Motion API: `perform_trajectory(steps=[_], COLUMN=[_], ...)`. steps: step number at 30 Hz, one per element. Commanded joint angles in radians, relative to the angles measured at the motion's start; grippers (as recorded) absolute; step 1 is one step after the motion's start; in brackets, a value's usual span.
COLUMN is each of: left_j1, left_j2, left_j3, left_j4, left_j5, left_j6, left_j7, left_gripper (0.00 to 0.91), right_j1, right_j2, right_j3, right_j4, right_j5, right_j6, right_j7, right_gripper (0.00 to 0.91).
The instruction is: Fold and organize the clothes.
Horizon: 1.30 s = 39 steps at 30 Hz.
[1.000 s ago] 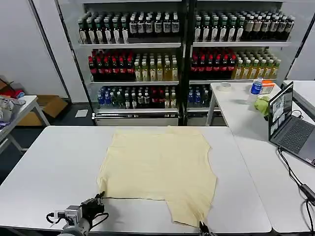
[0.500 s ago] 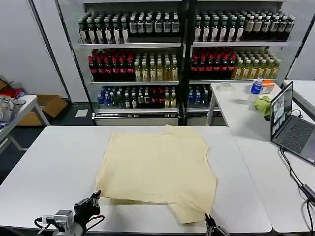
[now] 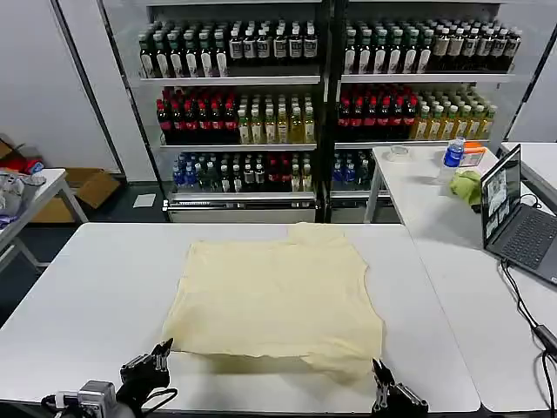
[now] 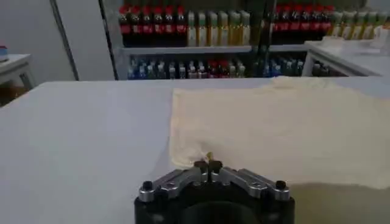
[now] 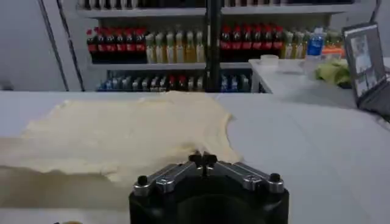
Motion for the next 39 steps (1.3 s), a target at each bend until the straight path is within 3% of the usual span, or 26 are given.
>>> perform_trajectory(steps=[1, 22, 39], left_j1=[-0.129, -0.396, -0.483], left_j2=[0.026, 0.049, 0.022], left_j3=[-0.006, 0.128, 0.199], left_j4=[0.062, 0.343, 0.453], left_j5=[-0.073, -0.109, -0.065], left_j6=[-0.006, -0.011, -0.009], left_j7=[0.003, -0.010, -0.024], left_gripper=[0.010, 0.010, 0.010], right_j1=[0.188, 0.658, 0.836], right_j2=[-0.035, -0.142, -0.111], right_j3=[0.037, -0.042, -0.167], right_j4=[-0.046, -0.380, -0.591], right_j5=[0.074, 0.199, 0.145], right_j6=[0.005, -0.014, -0.027], right_j7=[-0.010, -0.005, -0.028], right_gripper=[0.000, 0.000, 0.000])
